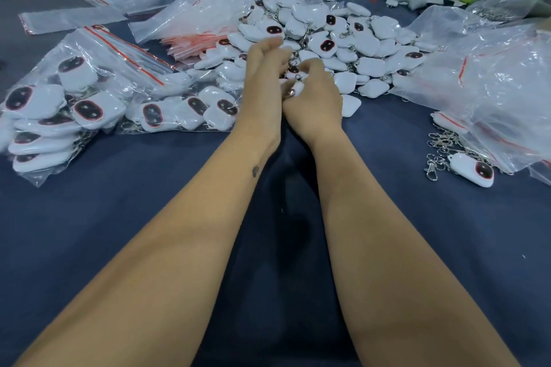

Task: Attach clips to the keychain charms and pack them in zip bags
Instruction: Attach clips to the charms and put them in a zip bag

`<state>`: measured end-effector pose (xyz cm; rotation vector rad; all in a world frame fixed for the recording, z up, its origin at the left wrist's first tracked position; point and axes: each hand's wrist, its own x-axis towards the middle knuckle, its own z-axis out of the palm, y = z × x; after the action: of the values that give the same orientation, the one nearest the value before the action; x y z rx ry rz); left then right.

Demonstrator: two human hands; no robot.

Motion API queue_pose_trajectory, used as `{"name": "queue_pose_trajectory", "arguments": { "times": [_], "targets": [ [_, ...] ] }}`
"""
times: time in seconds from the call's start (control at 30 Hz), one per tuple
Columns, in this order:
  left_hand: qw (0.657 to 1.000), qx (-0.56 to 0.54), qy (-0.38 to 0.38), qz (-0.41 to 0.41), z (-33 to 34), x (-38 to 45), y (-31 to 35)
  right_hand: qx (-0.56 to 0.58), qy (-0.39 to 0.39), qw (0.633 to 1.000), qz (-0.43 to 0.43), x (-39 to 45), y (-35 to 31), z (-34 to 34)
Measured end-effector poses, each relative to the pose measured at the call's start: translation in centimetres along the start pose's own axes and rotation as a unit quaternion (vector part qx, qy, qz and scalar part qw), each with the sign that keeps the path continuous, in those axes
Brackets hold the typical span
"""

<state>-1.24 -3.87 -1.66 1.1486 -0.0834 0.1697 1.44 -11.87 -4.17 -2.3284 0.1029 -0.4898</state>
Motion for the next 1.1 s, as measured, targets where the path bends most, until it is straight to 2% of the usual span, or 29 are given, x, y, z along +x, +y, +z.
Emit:
{"name": "queue_pose_trajectory", "arguments": {
  "times": [0.07, 0.2, 0.33, 0.37, 0.47, 0.57, 0.67, 0.83, 0.93, 1.0, 1.1],
  "targets": [
    [0.996, -0.047, 0.015, -0.07, 0.0, 0.5, -0.8, 0.078, 0.023, 0.997, 0.012, 0.0, 0.0, -0.2],
    [0.993, -0.029, 0.05, -0.103, -1.2, 2.2, -1.7, 0.236, 0.029, 0.968, 0.074, 0.2, -0.1, -0.4],
    [0.994, -0.008, 0.037, -0.104, -1.5, 2.7, -1.7, 0.368, -0.027, 0.923, 0.112, 0.0, -0.8, -0.1],
    [0.995, 0.009, 0.03, -0.097, -1.6, 2.6, -1.8, 0.367, -0.038, 0.923, 0.109, -0.1, -1.0, 0.1],
    [0.996, 0.025, 0.015, -0.081, -1.8, 2.4, -1.8, 0.292, -0.035, 0.953, 0.076, -0.6, -1.3, 0.4],
    [0.997, -0.019, 0.026, -0.069, -2.0, 2.4, -1.8, 0.251, -0.041, 0.966, 0.048, -0.8, -1.3, 0.3],
    [0.996, -0.049, 0.044, -0.065, -2.1, 2.4, -1.8, 0.248, -0.046, 0.966, 0.059, -0.8, -1.1, 0.1],
    [0.988, -0.095, 0.065, -0.098, -2.0, 2.6, -1.6, 0.368, -0.026, 0.921, 0.123, -0.5, -0.9, -0.2],
    [0.988, -0.098, 0.05, -0.108, -2.1, 3.0, -1.7, 0.435, -0.064, 0.889, 0.125, -0.4, -0.9, 0.0],
    [0.991, -0.073, 0.045, -0.098, -2.2, 3.2, -1.8, 0.445, -0.089, 0.883, 0.117, -0.3, -0.8, -0.1],
    [0.991, -0.09, 0.021, -0.092, -2.3, 3.4, -1.7, 0.449, -0.112, 0.88, 0.108, 0.0, -0.8, -0.3]
  ]
}}
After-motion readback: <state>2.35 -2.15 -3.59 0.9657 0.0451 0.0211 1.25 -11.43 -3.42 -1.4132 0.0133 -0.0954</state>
